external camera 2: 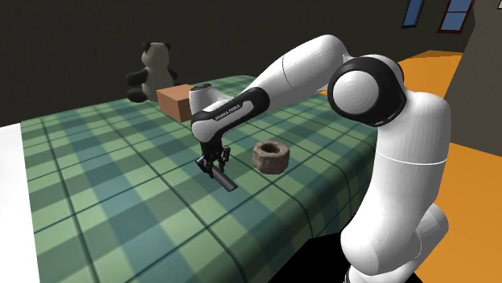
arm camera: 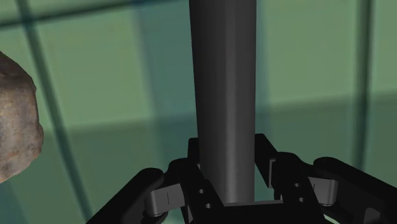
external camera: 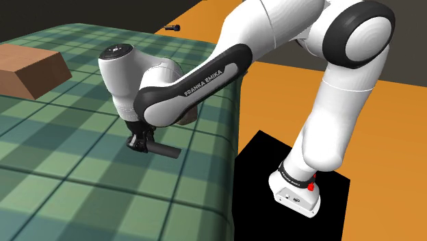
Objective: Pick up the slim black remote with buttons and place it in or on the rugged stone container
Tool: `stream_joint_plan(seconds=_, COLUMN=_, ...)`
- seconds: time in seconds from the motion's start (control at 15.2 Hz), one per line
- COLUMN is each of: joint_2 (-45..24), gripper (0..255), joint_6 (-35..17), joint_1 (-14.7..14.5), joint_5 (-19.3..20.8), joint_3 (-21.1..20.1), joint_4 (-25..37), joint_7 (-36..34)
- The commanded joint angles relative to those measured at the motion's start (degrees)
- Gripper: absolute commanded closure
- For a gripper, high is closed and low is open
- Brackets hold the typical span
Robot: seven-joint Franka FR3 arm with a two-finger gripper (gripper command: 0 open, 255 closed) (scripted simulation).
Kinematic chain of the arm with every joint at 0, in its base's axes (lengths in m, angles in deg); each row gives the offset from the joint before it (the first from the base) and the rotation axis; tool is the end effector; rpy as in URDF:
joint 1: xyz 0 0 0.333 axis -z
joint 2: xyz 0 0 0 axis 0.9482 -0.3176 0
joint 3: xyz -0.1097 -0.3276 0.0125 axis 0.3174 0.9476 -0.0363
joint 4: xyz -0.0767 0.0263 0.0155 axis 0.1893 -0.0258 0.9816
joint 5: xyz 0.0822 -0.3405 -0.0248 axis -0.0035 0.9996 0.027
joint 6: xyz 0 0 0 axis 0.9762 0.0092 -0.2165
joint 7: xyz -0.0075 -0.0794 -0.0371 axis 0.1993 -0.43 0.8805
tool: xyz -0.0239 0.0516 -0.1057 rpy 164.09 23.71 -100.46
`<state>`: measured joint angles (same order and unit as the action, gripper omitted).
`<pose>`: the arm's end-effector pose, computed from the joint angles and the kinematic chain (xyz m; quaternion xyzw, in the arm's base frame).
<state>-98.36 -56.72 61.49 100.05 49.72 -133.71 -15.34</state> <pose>0.4405 0.3335 0.4181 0.9748 0.2192 0.0143 0.0384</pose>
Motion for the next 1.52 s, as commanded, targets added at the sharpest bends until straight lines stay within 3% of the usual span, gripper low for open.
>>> stream_joint_plan(seconds=0.0, joint_2=0.8, gripper=255, joint_6=1.3, joint_1=0.1, joint_5=-0.6, joint_3=-0.2, joint_4=0.6, joint_7=0.5)
stream_joint_plan(seconds=1.25, joint_2=5.5, gripper=255, joint_6=14.5, joint_1=0.6, joint_5=-4.2, joint_3=-0.7, joint_4=10.0, joint_7=3.6)
stream_joint_plan(seconds=1.45, joint_2=7.3, gripper=255, joint_6=13.4, joint_1=3.0, joint_5=-5.1, joint_3=1.2, joint_4=7.8, joint_7=8.1)
